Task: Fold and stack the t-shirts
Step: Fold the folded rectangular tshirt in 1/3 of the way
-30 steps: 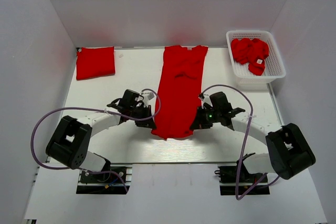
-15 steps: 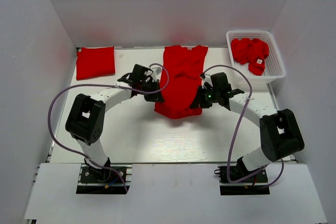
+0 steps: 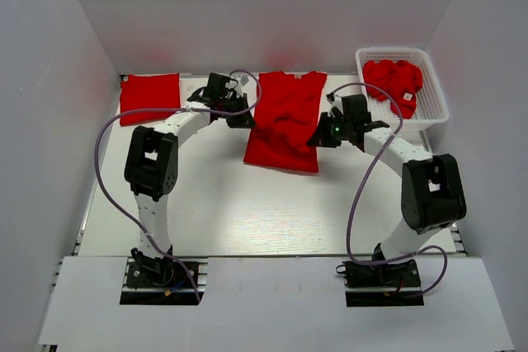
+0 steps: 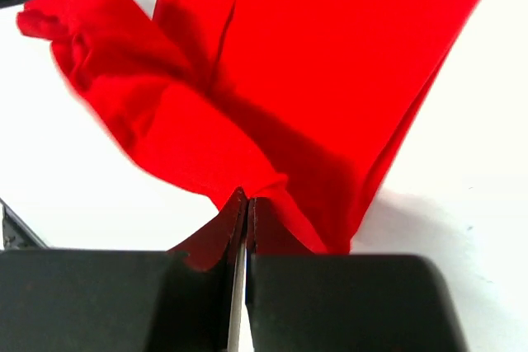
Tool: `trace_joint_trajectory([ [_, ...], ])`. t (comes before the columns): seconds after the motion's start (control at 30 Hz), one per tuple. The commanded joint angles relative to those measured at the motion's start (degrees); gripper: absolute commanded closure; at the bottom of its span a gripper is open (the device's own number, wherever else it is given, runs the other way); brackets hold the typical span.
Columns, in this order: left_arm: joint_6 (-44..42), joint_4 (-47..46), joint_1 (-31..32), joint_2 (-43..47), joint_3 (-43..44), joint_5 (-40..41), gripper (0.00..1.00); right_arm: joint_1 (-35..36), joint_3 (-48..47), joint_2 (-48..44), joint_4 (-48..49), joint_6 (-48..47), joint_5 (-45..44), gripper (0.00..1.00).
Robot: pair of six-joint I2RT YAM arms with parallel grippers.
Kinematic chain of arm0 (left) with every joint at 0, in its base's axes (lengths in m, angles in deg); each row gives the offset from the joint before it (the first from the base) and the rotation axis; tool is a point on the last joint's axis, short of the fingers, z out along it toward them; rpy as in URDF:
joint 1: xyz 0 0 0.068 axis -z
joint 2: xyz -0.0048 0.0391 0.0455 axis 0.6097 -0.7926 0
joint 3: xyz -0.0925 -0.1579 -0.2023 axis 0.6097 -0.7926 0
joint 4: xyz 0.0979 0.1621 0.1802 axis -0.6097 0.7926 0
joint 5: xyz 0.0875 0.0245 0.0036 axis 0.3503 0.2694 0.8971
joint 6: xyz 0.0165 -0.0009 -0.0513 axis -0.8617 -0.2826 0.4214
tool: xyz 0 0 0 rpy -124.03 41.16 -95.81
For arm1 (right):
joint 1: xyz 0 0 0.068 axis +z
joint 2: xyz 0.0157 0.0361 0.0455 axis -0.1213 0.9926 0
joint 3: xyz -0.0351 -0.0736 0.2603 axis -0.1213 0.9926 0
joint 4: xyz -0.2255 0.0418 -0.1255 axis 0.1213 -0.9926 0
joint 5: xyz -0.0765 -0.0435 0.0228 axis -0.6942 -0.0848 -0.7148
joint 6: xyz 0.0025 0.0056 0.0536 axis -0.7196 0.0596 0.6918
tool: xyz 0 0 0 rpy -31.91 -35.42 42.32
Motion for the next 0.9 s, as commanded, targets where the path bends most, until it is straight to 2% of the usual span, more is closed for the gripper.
trace_joint_trajectory([
  [0.0, -1.0, -0.3, -0.7, -0.3, 5.7, -1.9, 1.0, -1.4, -3.5, 1.3, 1.9, -1.1, 0.2, 1.0],
  [0.33, -4.0, -3.1, -1.7, -5.7, 11.6, -3.4, 1.0, -3.6, -7.9, 6.3, 5.7, -0.7, 1.8, 1.0],
  [0.87, -2.1, -8.4, -2.8, -12.5, 14.5, -5.3, 1.0, -6.5, -17.7, 17.1, 6.2, 1.1, 6.7, 1.0],
])
